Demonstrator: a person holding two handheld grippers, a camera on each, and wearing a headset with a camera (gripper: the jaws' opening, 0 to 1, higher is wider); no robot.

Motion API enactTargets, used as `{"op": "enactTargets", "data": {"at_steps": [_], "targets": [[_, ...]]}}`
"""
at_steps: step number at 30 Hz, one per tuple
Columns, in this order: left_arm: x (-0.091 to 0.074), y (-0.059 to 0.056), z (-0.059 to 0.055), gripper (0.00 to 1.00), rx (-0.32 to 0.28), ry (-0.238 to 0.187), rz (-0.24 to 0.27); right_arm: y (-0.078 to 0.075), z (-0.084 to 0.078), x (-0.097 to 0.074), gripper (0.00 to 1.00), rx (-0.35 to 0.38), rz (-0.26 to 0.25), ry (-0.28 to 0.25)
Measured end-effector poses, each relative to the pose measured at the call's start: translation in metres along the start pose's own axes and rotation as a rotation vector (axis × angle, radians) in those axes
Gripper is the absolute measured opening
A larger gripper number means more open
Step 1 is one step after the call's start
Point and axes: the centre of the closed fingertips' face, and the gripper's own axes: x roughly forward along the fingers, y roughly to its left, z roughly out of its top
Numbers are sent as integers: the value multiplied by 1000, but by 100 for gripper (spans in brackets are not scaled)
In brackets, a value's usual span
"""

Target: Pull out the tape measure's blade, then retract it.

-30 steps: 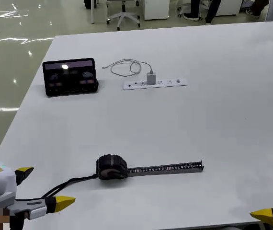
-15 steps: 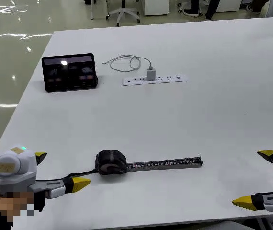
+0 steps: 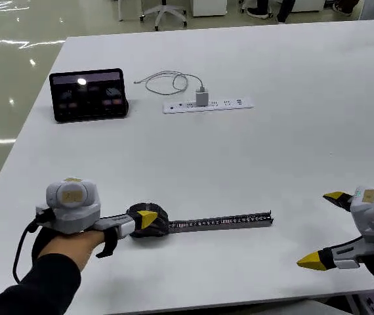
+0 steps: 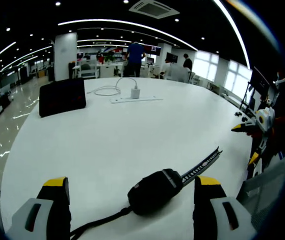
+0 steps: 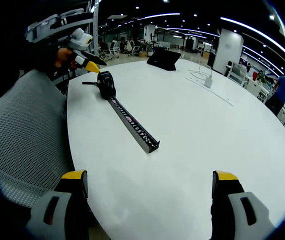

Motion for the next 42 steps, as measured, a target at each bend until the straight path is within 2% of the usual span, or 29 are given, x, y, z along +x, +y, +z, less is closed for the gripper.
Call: {"op": "enactTargets", "data": {"at_steps": [1, 7, 10, 11, 12, 16, 17, 18, 19, 22, 26, 29, 31, 33, 36, 38, 40, 42], "targets": [[3, 0, -2, 100, 0, -6, 21, -1, 1, 3, 100, -3, 7, 2], [14, -5, -14, 100, -43, -18, 59, -1, 5, 14, 99, -35, 47, 30], [19, -12, -19, 100, -60, -28, 57, -4, 7, 20, 99, -52, 56, 43], [22, -19, -21, 100, -105, -30, 37, -5, 8, 23, 99, -54, 61, 44], [23, -22, -22, 100, -113, -32, 29, -6, 10, 24, 98, -56, 63, 45], [28, -30, -18, 100, -34, -51, 54, -8, 12, 33, 97, -86, 91, 74], [29, -30, -17, 100, -24, -59, 61, -9, 12, 35, 97, -91, 95, 77], [30, -24, -13, 100, -16, -87, 115, -10, 13, 39, 96, -94, 106, 83], [31, -24, -12, 100, -10, -93, 120, -10, 14, 40, 96, -98, 113, 84], [34, -29, -13, 100, -32, -104, 111, -13, 16, 48, 94, -123, 130, 98], [41, -33, -18, 100, -30, -103, 105, -16, 13, 60, 89, -193, 165, 126], [44, -29, -20, 100, -26, -106, 131, -18, 11, 68, 87, -209, 187, 147], [47, -26, -25, 100, -55, -96, 148, -18, 12, 73, 86, -223, 197, 154], [49, -28, -28, 100, -74, -92, 143, -17, 15, 74, 84, -233, 205, 157], [49, -29, -31, 100, -64, -86, 140, -20, 13, 79, 78, -255, 221, 164], [48, -24, -29, 100, -76, -98, 149, -17, 12, 80, 72, -287, 248, 180], [47, -22, -29, 100, -87, -104, 150, -15, 10, 81, 65, -273, 273, 206], [47, -21, -30, 100, -89, -108, 152, -14, 9, 81, 58, -288, 284, 210]]}}
